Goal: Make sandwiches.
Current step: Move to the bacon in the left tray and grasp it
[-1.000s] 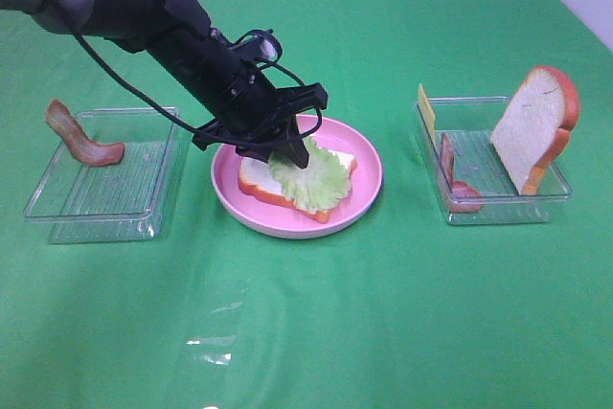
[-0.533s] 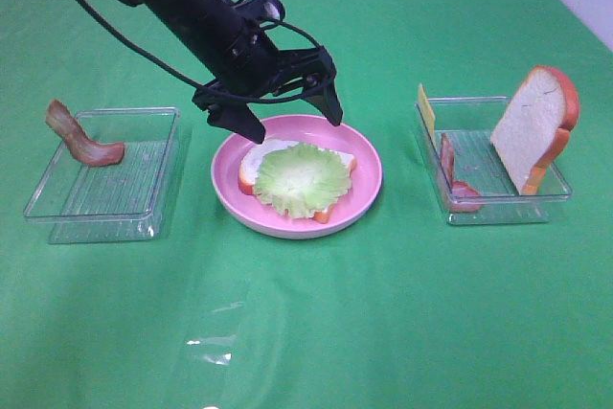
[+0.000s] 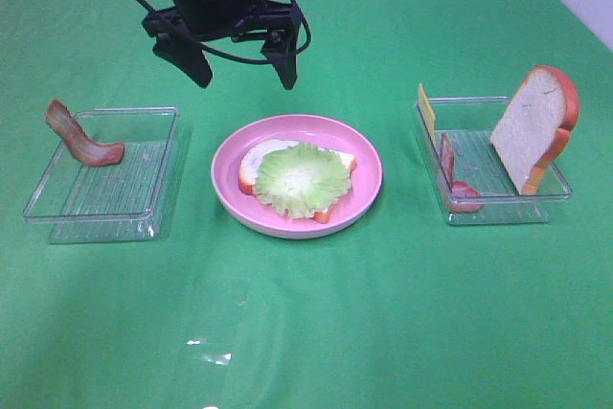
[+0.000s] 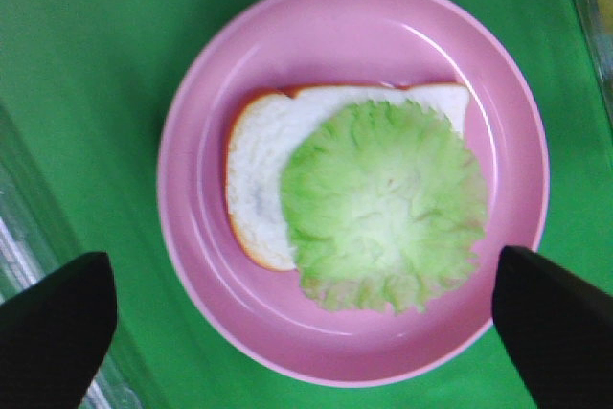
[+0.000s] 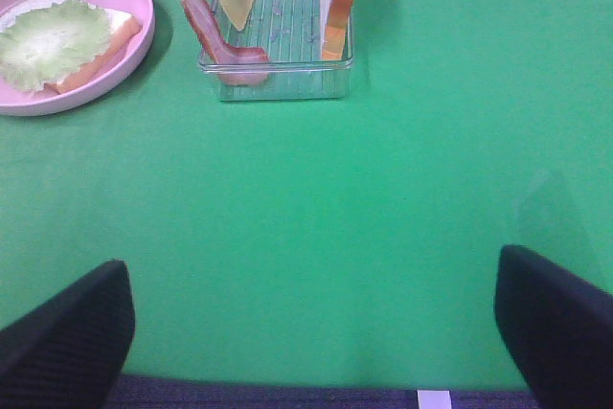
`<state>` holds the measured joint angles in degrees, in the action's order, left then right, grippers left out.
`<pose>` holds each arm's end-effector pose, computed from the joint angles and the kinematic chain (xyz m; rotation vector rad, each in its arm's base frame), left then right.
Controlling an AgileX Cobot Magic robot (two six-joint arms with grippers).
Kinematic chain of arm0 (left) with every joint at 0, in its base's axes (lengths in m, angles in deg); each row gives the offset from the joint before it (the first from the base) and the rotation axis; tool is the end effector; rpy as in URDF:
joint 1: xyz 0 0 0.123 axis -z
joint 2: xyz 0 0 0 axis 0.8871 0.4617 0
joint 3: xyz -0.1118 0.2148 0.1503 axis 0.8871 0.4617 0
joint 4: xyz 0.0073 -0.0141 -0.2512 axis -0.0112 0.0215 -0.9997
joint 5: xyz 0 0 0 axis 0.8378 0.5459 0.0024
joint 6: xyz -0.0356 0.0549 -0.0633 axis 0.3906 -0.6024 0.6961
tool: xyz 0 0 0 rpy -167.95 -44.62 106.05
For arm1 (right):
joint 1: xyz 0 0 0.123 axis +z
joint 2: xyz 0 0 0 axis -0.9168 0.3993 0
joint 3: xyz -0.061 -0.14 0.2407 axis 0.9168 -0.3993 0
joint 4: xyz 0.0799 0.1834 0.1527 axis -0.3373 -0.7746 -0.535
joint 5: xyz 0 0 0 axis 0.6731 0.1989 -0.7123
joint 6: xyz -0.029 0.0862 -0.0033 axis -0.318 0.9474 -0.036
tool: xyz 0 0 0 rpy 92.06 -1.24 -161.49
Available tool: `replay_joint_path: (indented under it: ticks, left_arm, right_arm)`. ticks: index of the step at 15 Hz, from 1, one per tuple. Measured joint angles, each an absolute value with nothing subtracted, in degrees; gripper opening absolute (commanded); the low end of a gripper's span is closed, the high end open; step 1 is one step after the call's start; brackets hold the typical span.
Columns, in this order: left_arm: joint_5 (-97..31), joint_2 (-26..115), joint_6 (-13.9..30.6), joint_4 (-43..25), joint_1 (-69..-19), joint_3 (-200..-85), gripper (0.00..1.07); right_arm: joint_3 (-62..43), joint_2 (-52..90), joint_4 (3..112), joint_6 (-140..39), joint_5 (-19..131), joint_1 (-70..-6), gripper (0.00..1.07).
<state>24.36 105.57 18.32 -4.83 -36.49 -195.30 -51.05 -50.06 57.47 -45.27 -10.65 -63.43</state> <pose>0.4348 -0.2294 0.2462 0.4379 2.8068 -0.3828 -0.0027 -0.0001 0.2615 -0.0470 2.1272 0.0367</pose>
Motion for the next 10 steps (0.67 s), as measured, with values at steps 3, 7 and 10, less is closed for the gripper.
replay_joint_path:
  ticks: [3, 7, 10]
  left_arm:
    - [24.9, 101.1, 18.5, -0.3, -36.7, -195.5, 1.02]
    - [24.8, 94.2, 18.3, -1.0, -43.7, -189.3, 1.02]
    - [24.8, 90.1, 16.3, -1.0, -51.3, -180.6, 1.02]
  right_arm:
    - [-51.1, -50.1, 57.5, -45.3, -10.7, -63.4, 0.97]
    - [-51.1, -50.1, 57.5, -45.3, -10.7, -63.4, 0.97]
    - [-51.1, -50.1, 57.5, -45.3, -10.7, -63.4, 0.97]
